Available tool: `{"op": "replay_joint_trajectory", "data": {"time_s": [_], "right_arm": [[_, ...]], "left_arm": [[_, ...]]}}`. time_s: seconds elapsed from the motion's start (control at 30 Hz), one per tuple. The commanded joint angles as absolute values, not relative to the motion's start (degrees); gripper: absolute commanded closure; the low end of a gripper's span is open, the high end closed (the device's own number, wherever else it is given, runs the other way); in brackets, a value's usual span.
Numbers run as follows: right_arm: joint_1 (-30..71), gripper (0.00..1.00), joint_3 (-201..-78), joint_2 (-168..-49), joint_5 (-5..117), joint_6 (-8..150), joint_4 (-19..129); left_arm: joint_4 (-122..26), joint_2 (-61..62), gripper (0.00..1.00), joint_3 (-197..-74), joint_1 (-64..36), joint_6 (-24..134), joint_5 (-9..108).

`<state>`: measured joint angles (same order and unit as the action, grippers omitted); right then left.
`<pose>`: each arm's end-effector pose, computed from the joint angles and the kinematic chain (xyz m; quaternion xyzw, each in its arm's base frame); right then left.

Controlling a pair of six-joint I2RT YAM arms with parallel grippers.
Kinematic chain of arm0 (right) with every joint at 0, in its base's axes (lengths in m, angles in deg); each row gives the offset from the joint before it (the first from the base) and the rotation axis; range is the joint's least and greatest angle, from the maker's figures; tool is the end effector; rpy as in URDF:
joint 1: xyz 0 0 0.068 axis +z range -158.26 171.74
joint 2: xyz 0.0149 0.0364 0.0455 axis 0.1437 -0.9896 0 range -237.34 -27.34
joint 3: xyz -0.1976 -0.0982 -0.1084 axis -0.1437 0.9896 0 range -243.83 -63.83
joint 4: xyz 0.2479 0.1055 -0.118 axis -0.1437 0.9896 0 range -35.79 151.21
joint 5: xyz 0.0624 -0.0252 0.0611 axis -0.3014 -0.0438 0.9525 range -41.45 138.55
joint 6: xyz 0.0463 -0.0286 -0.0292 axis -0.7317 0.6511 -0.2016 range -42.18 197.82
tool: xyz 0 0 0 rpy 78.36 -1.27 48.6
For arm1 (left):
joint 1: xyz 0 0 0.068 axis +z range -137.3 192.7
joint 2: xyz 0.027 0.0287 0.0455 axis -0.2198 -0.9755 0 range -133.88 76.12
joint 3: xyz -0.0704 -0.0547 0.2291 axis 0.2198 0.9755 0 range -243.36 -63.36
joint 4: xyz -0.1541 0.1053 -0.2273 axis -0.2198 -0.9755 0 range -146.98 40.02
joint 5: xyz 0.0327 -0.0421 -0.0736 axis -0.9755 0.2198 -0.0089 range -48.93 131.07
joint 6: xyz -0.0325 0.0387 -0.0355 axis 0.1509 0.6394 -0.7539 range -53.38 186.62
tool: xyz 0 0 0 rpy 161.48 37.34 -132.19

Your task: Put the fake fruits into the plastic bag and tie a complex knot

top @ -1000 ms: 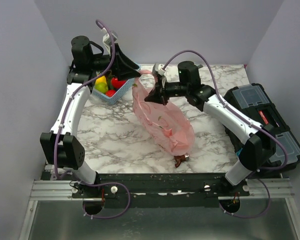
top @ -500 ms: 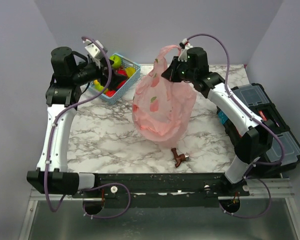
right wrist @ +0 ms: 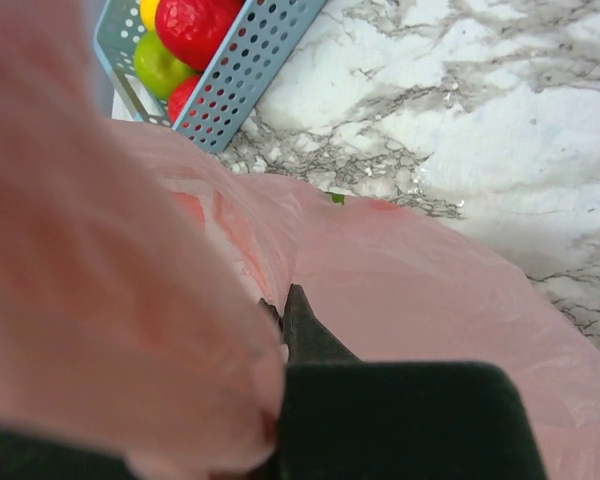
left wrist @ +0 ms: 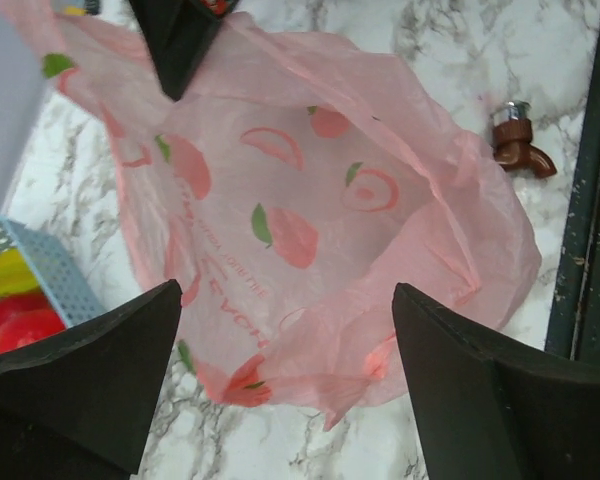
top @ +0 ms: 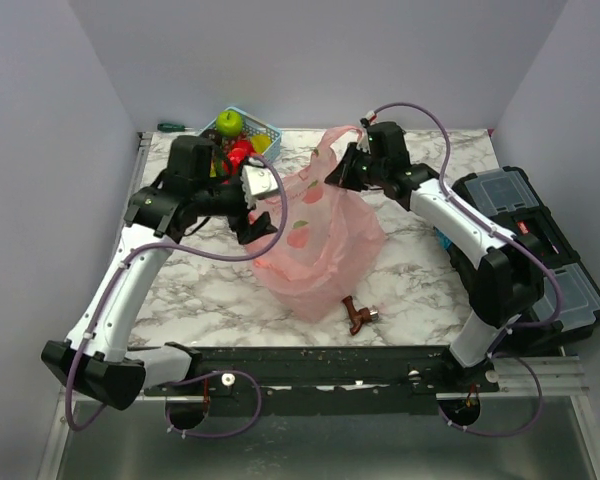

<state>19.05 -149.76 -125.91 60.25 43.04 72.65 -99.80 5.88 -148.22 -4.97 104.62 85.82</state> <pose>0.3898 0.2119 0.2825 0.0063 0.8675 0.3285 0.3735 0.2597 -0.1171 0.4026 0.5382 0.6441 -0.2576 0.4786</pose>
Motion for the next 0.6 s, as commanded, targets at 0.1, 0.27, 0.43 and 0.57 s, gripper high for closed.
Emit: {"op": "replay_joint_trajectory", "data": {"time_s": [0.1,0.27,0.43,0.57], "right_arm": [[19.2,0.99,-145.1,-122.4,66.9,41.9,65.7],[19.1,0.99,-144.0,-121.4,69.4,41.7,64.0],[18.3,0.99,-144.2,-120.2,71.8,43.1,63.9],[16.8,0.99,-143.7,-119.4,75.6,45.6,63.9]], "left_arm": [[-110.4,-0.7,0.09,-147.8,-17.8,117.3,78.3],[-113.6,-7.3,0.05,-149.7,-19.3,116.8,82.4],[-115.0,-6.8,0.02,-141.3,-19.8,122.9,79.5],[-113.0,-3.5,0.10,-134.1,-19.7,125.7,72.3]]}}
